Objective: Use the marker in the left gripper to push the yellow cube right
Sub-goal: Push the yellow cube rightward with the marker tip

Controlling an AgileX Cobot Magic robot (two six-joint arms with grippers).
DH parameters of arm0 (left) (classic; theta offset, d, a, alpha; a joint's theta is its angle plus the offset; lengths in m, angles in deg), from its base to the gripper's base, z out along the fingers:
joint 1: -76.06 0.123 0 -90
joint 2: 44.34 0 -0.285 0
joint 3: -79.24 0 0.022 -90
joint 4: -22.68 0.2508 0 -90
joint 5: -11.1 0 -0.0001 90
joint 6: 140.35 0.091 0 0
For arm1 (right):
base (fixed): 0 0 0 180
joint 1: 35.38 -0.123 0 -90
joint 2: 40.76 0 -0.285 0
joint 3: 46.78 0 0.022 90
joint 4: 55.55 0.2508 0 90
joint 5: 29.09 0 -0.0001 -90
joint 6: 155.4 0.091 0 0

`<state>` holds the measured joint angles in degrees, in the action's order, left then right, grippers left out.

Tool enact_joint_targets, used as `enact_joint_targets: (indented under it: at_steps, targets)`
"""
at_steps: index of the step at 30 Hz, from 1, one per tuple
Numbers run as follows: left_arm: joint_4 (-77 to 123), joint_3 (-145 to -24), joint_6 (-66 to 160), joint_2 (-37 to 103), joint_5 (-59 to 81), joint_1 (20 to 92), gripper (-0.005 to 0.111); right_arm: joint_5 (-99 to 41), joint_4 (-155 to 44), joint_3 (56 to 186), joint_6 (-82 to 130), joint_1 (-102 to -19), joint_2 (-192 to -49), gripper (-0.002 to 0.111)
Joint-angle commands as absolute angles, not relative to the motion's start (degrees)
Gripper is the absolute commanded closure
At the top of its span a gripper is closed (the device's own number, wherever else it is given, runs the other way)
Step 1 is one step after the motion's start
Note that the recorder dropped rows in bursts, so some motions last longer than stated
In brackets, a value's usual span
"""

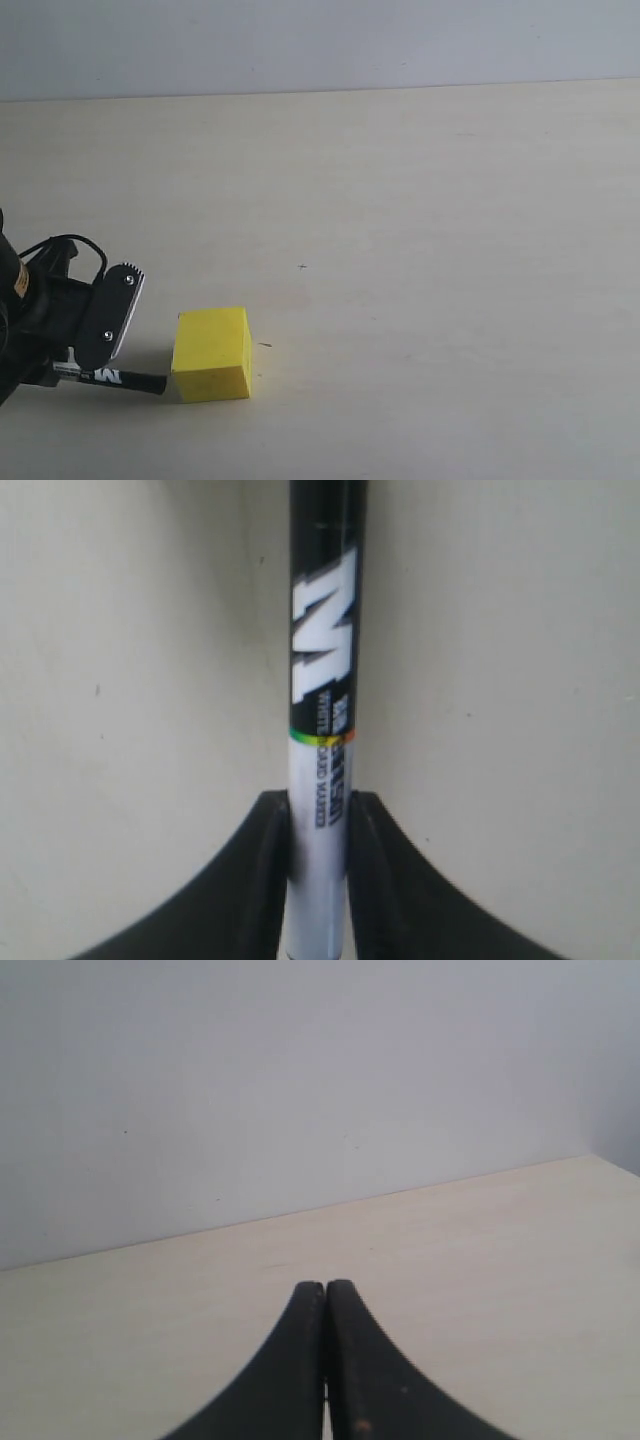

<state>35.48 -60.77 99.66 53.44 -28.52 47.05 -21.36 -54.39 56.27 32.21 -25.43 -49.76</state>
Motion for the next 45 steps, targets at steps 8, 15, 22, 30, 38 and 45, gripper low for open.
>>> enact_joint_targets:
  at_steps: [8,15,22,30,38,45]
  targets:
    - [33.25,-61.0,96.55,53.5,-27.39,47.58,0.107,-21.66,-54.43,56.01,31.94,-25.05,-49.4,0.108]
    - [26.15,-61.0,102.99,53.5,-27.74,53.62,0.107,-21.66,-54.43,56.01,31.94,-25.05,-49.4,0.108]
    - [26.15,-61.0,103.92,53.5,-27.1,54.28,0.107,-21.66,-54.43,56.01,31.94,-25.05,-49.4,0.108]
    - [17.42,-66.29,106.1,53.5,-28.32,47.23,0.107,-21.66,-54.43,56.01,31.94,-25.05,-49.4,0.108]
    - [22.34,-70.34,103.67,53.5,-31.68,47.17,0.107,-21.66,-54.43,56.01,31.94,-25.05,-49.4,0.108]
    - [27.18,-70.34,102.34,54.1,-33.57,48.77,0.107,-21.66,-54.43,56.01,31.94,-25.05,-49.4,0.108]
